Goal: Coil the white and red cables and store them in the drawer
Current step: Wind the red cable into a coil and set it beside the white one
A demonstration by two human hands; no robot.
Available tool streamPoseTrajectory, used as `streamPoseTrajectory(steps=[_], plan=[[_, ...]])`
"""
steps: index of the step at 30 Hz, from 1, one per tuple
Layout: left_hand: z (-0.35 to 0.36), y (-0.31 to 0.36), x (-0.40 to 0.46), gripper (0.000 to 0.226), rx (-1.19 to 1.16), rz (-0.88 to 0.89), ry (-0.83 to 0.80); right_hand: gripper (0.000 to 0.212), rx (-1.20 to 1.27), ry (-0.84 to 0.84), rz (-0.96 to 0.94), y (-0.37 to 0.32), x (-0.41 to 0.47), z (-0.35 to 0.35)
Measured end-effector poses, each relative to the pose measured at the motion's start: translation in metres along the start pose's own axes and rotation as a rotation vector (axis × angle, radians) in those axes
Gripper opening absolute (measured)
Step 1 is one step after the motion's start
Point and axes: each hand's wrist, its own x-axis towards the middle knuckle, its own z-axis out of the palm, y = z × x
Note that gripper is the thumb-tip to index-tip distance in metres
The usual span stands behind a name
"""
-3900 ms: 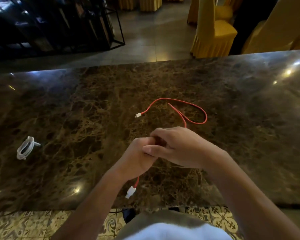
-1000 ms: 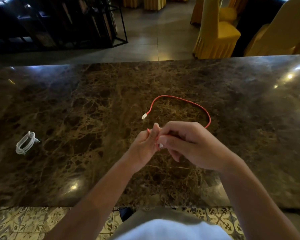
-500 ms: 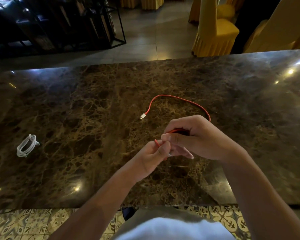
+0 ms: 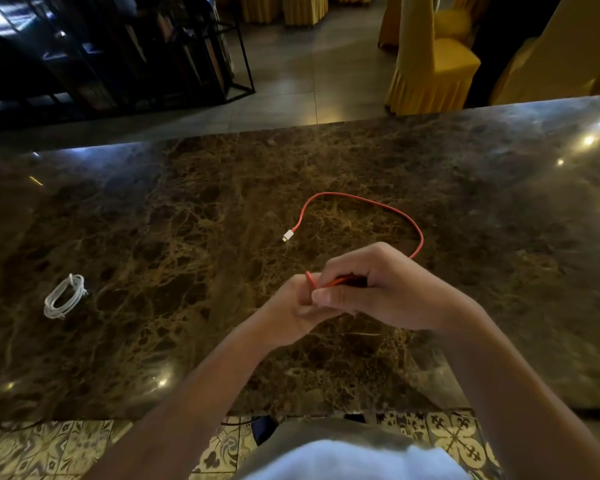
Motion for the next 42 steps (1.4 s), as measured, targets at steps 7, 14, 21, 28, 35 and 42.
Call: streamPoseTrajectory(steps=[7,14,21,28,35,42], plan=[[0.023,0.002,0.005,0.015,-0.160,0.148,0.226,0.017,0.298,0.307,-0.004,0.008,0.003,0.002],[0.024,-0.010,-0.002,0.024,-0.036,0.115,0.050,0.018,0.086,0.224,0.045,0.005,-0.003,-0.008],[0.038,-0.008,-0.001,0.017,0.012,0.029,0.165,0.018,0.001,0.075,0.041,-0.003,0.002,-0.010],[0.035,-0.005,-0.006,0.023,0.009,0.090,0.266,0.018,0.085,0.123,0.048,0.004,0.001,-0.011],[0.035,0.006,-0.014,0.051,0.092,0.048,-0.062,0.023,0.167,0.127,0.057,0.013,0.002,-0.009],[0.046,0.026,-0.025,0.040,0.157,-0.013,-0.130,0.021,0.444,0.057,0.021,0.027,-0.001,-0.009]])
